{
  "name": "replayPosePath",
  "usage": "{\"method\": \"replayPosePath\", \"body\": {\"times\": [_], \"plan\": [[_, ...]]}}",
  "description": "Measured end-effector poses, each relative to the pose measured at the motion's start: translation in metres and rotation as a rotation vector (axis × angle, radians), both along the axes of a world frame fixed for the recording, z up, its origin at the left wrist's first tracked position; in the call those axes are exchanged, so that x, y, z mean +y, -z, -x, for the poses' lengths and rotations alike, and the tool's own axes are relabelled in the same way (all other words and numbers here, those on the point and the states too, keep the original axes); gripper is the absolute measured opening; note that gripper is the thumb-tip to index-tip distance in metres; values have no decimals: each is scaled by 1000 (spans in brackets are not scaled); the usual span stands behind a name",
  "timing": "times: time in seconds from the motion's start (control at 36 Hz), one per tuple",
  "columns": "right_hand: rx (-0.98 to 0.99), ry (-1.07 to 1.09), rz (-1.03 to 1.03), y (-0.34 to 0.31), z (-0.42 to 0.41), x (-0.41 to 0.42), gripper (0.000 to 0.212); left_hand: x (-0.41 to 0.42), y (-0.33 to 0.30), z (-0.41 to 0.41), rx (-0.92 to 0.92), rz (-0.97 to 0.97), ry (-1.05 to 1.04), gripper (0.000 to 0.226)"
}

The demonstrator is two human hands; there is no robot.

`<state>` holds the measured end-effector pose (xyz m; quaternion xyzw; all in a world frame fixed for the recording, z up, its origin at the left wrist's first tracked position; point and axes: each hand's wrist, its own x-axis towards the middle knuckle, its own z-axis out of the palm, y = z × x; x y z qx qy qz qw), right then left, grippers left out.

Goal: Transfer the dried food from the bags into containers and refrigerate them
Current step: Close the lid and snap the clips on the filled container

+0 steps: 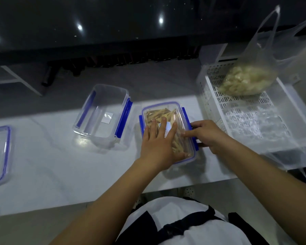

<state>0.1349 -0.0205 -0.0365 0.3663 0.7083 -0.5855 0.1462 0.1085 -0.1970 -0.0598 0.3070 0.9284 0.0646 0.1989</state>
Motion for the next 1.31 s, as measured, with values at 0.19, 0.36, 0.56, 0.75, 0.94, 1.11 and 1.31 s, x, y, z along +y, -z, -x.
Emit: {"method": "replayPosePath", "body": {"times": [0.19,0.36,0.56,0.75,0.94,1.11,1.31], "plan": [[58,16,-121,3,-6,-12,25,0,3,0,-13,-16,-8,103],[121,-34,-147,-2,-13,-15,28,0,1,1,-61,-63,-9,104],[446,-518,-842,-3,-45,-48,57,-36,-21,13,-133,-401,-27,94],[309,-1010,-946,23,-54,-66,89,-102,-27,53,32,-291,-469,84],[261,-894,-1009,33,-26,-41,90,-133,-35,91,67,-204,-718,78],[220,-921,-1011,29,-9,-8,89,-155,-36,109,-20,-282,-754,72],[240,-923,-1036,27,-10,-5,87,-161,-34,105,17,-191,-692,72]]}}
